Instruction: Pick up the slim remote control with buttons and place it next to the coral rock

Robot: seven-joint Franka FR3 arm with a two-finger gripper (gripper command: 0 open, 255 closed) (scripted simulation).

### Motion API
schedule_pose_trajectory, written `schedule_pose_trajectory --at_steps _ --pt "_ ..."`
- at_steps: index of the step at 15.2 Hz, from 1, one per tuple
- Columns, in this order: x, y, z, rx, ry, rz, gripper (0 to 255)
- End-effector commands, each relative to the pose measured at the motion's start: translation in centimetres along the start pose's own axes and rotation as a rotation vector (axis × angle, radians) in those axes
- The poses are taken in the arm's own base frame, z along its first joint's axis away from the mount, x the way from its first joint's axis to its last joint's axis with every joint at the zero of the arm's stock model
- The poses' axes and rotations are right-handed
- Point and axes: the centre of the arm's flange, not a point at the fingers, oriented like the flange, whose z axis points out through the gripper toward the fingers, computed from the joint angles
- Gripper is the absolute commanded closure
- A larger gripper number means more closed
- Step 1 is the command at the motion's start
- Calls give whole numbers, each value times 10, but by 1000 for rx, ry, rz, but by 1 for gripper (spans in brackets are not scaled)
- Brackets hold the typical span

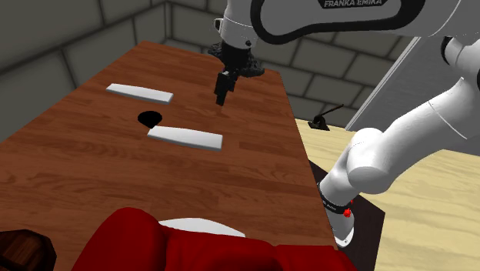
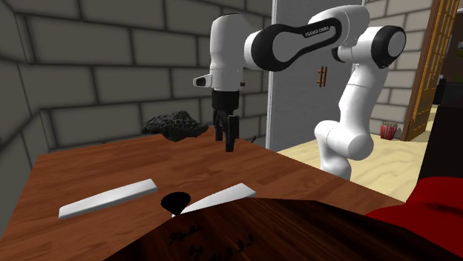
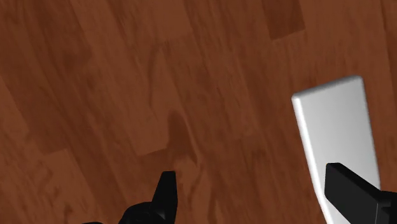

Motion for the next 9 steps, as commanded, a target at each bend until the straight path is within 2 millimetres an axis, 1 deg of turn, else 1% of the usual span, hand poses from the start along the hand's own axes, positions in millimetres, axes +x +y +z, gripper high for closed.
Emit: schedule_pose_trajectory --at_steps 1,5,9 --pt "16 -22 11 5 -6 -50 0" --pt "42 -63 33 13 -19 -147 0" --pt "63 -107 54 21 -32 -244 0"
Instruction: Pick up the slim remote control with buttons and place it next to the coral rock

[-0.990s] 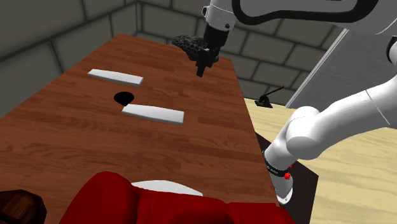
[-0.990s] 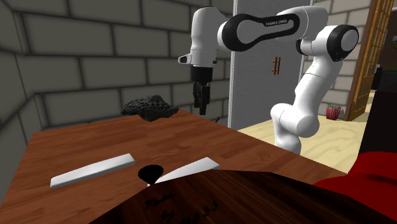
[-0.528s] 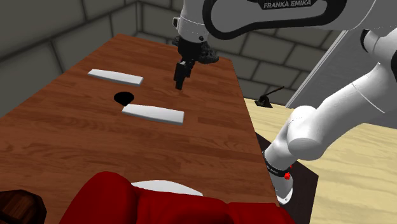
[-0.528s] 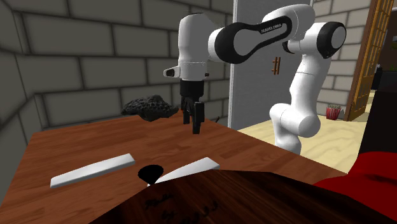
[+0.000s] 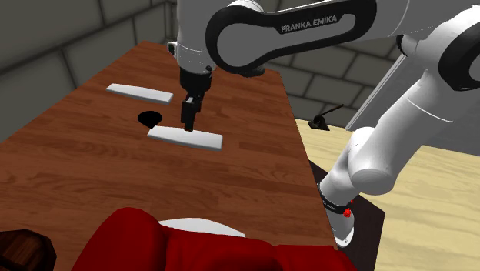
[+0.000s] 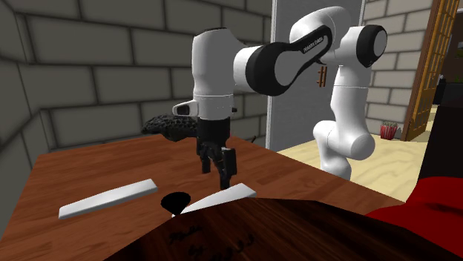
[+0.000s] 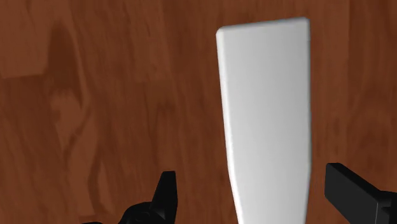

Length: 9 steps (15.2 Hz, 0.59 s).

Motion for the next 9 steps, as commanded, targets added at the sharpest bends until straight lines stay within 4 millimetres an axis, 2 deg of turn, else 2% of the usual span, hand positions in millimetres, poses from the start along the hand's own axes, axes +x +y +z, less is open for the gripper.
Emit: schedule_pose_trajectory --at_steps 1,2,9 --pt "13 -23 8 5 -6 -50 0" --pt "14 -24 8 5 -7 -53 0" --pt "14 -24 48 5 -7 -53 0"
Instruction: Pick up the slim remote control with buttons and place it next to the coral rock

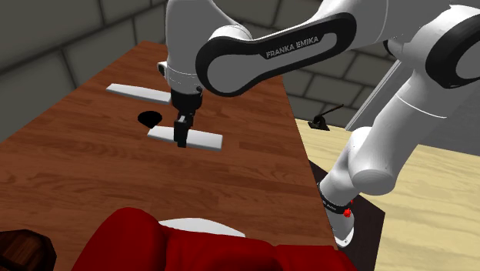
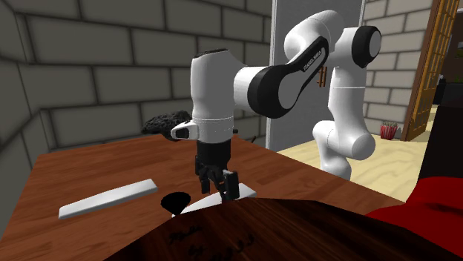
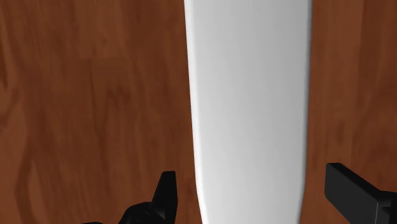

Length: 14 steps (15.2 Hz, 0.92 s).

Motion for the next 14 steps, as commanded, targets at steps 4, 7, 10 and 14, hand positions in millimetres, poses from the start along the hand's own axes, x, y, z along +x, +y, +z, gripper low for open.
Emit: schedule_pose_trajectory --at_steps 4,7,10,14 --pt "0 -1 6 0 1 0 0" --pt "0 -1 6 0 1 0 0" --pt "0 -1 6 0 1 0 255" --pt "0 -1 6 0 1 0 255"
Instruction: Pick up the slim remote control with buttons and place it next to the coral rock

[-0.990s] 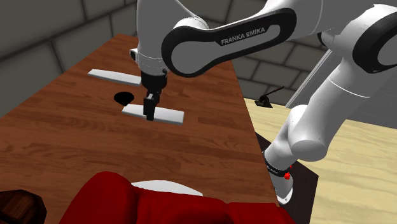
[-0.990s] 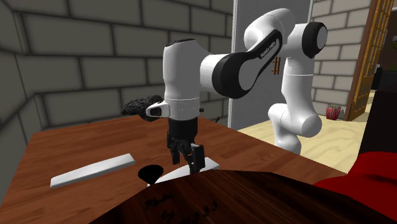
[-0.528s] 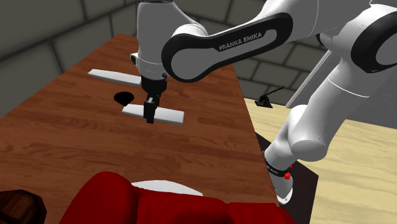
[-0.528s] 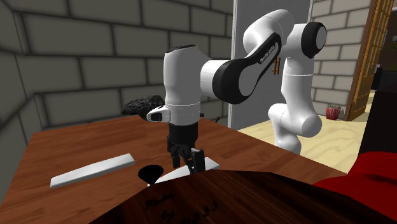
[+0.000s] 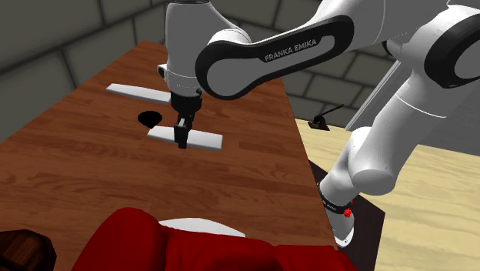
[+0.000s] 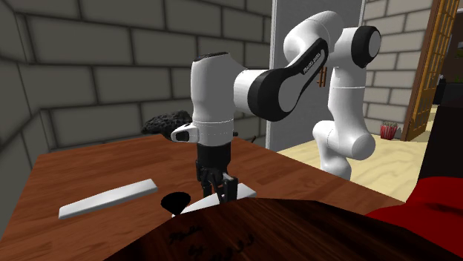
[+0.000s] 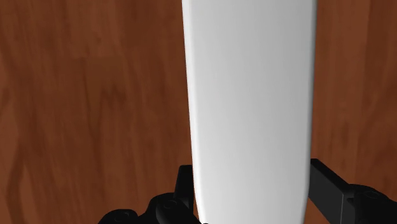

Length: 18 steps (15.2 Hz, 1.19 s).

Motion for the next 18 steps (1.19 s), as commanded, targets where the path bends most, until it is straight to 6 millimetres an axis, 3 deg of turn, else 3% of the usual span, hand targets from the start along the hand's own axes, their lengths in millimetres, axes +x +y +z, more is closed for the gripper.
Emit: schedule_pose_trajectory --at_steps 1,4,18 --pt "0 0 0 0 0 0 255" --pt "0 0 0 0 0 0 255" --pt "-1 1 -74 0 0 0 255"
